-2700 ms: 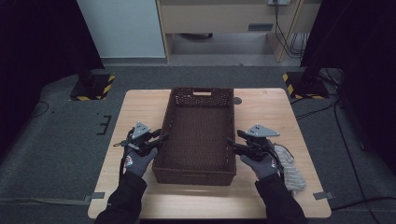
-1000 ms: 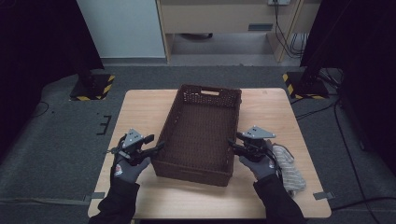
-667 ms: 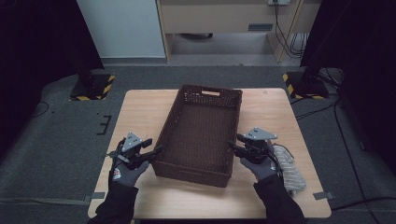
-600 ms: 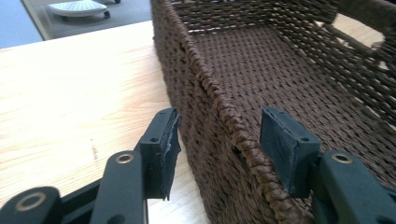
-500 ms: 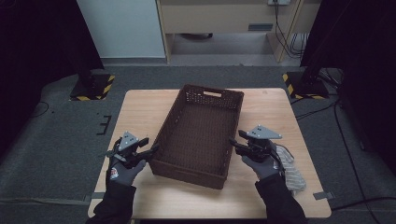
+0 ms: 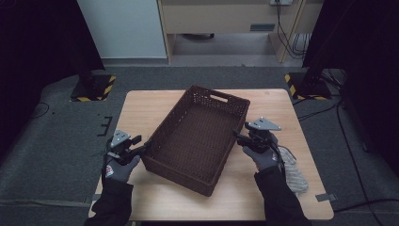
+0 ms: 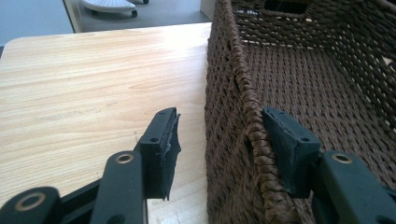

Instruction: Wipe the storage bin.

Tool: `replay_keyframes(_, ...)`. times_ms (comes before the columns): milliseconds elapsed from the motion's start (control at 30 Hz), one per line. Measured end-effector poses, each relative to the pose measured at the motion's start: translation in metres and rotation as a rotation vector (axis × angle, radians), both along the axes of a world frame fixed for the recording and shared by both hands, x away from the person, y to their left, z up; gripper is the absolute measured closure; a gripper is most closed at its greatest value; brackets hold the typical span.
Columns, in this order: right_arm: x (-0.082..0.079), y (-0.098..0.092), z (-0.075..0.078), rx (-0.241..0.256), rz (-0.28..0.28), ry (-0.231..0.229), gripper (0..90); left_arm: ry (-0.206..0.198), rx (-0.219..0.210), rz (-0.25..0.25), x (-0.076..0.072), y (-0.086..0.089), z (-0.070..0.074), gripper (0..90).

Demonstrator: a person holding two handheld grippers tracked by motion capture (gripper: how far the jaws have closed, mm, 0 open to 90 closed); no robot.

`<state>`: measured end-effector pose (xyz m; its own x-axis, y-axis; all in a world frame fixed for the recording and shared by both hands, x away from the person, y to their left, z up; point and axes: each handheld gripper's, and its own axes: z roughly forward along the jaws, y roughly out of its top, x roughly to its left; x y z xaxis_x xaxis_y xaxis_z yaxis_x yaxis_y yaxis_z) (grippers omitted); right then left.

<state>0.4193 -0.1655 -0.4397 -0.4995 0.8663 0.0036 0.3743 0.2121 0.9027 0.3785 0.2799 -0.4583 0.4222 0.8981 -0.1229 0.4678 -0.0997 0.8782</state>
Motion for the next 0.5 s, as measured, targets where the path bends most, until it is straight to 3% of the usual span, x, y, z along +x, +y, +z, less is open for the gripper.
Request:
replay_keyframes(133,0.007,0.008,-0.001,-0.020,-0.004,0.009,42.2,-0.001,0.005,0.000,0.000,0.001,0.000,46.7)
replay_keyframes(300,0.013,0.011,-0.008,-0.055,-0.018,0.025,42.3,-0.019,0.025,-0.030,-0.011,0.004,0.006,46.3)
replay_keyframes(400,0.013,0.009,-0.010,-0.024,-0.020,0.030,42.5,-0.002,0.016,-0.026,-0.010,0.008,0.004,46.8)
replay_keyframes(500,0.012,0.010,-0.009,-0.030,-0.015,0.038,43.5,0.004,0.021,-0.012,-0.007,0.007,0.003,46.6)
